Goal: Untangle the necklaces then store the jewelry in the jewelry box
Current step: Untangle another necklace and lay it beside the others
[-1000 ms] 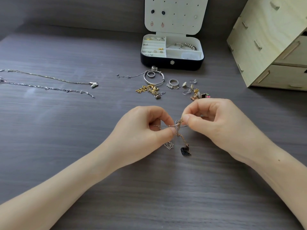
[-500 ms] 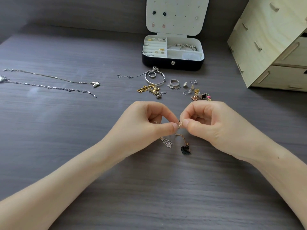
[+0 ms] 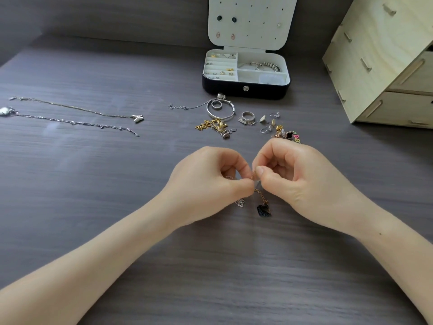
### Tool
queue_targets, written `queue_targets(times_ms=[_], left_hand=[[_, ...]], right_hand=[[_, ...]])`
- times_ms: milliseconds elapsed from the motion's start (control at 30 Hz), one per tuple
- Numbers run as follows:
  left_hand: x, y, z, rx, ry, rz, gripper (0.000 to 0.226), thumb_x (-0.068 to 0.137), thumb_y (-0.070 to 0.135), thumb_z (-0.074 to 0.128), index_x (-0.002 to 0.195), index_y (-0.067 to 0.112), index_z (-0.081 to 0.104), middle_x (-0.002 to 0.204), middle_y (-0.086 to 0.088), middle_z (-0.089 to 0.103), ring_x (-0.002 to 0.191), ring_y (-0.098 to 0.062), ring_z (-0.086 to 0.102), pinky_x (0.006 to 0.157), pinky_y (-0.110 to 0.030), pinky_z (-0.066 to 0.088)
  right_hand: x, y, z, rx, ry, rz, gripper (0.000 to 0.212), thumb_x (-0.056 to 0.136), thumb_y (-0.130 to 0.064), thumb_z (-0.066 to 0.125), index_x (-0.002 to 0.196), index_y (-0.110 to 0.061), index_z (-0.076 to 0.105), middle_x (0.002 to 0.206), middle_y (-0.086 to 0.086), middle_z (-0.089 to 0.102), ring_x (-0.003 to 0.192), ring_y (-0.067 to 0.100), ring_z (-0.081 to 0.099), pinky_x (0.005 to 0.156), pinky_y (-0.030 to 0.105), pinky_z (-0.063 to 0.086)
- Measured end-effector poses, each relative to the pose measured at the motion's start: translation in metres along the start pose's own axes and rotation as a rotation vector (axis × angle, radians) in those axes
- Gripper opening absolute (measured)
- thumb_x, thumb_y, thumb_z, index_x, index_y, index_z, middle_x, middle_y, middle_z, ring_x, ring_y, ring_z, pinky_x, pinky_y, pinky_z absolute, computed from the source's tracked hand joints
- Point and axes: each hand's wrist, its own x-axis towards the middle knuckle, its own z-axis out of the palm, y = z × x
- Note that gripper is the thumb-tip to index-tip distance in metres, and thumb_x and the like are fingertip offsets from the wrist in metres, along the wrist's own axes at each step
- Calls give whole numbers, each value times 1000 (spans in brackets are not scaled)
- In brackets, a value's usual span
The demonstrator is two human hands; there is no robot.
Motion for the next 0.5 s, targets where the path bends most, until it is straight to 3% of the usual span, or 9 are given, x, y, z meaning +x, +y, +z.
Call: queue_targets(times_ms=[133,233,367,500], left_hand=[[1,-1,-4,-238,10,-26,13,66,26,77,66,17,67,47,6,35,48,-10,29,49,-24,22],[1,-2,-7,-367,-10,-48,17,61,28,76,69,15,70,53,-1,41,55,-14,33,54,-26,24],[1,0,-9,-412,-10,-60,16,57,30,75,68,18,73,58,-10,48,61,-19,36,62,-32,25],[0,1,-8,-362,-12,-61,12,57,28,74,65,19,73,68,-30,55,64,-20,41,67,-34,29]], right_hand=[[1,0,-1,-40,28,-6,11,83,-29,51,82,-24,62,76,-6,64,68,7,58,64,23,47],[1,1,-3,-27,-13,16,18,85,-34,52,90,-26,67,81,-5,68,78,12,63,73,31,50],[-1,-3,-1,31,3,-11,10,88,-21,64,86,-25,72,77,-1,71,73,23,65,69,40,50],[-1,-3,-2,-9,60,-18,11,85,-15,66,78,-19,74,72,1,71,69,17,66,68,34,51]])
